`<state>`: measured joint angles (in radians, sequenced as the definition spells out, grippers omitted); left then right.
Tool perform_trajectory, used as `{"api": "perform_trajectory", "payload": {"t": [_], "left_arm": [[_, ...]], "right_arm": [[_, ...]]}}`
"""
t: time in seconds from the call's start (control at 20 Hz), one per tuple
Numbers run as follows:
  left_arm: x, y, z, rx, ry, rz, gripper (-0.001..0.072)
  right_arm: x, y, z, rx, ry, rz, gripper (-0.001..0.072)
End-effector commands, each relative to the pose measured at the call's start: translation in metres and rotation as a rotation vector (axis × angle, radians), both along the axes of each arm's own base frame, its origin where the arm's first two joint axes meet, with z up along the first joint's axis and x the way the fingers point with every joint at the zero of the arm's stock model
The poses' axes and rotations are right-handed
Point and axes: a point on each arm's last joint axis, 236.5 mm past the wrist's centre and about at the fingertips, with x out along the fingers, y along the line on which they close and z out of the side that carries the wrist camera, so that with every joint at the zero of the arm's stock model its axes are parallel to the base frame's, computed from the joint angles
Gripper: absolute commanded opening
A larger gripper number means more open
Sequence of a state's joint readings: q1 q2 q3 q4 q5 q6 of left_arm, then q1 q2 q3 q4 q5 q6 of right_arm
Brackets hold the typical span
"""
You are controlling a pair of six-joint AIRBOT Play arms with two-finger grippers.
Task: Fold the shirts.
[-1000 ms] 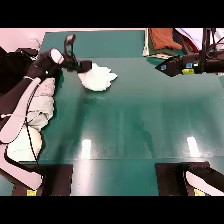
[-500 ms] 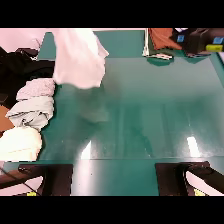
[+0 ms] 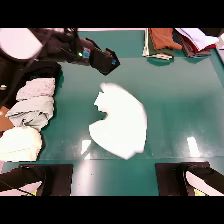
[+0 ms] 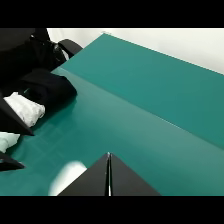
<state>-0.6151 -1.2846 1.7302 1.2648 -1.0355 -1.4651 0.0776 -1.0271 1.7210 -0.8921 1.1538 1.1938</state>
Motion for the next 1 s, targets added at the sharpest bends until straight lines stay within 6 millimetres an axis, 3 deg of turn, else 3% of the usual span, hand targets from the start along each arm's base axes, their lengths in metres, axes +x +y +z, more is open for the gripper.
{"api": "perform_trajectory", "payload": {"t": [0.0, 0.1, 0.25, 0.4, 0.55, 0.7, 0.95], "left_arm": [[0.039, 0.019, -0.031, 0.040, 0.014, 0.100, 0.0620], [0.067, 0.053, -0.057, 0.069, 0.092, 0.193, 0.0620], [0.093, 0.093, -0.137, 0.134, 0.302, 0.296, 0.0620], [0.077, 0.090, -0.231, 0.148, 0.565, 0.287, 0.0620], [0.041, 0.079, -0.296, 0.139, 0.783, 0.271, 0.0620], [0.018, 0.070, -0.320, 0.095, 0.882, 0.261, 0.0620], [0.014, 0.049, -0.322, -0.027, 0.925, 0.272, 0.0619]], "right_arm": [[-0.005, 0.002, -0.003, 0.002, 0.032, 0.011, 0.0015], [-0.007, 0.003, -0.006, -0.006, 0.043, 0.018, 0.0015], [-0.008, 0.003, -0.007, -0.008, 0.047, 0.020, 0.0015], [-0.008, 0.003, -0.008, -0.008, 0.048, 0.020, 0.0015], [-0.008, 0.003, -0.008, -0.008, 0.048, 0.020, 0.0015], [-0.008, 0.003, -0.008, -0.008, 0.048, 0.019, 0.0015], [-0.008, 0.003, -0.008, -0.008, 0.048, 0.019, 0.0015]]}}
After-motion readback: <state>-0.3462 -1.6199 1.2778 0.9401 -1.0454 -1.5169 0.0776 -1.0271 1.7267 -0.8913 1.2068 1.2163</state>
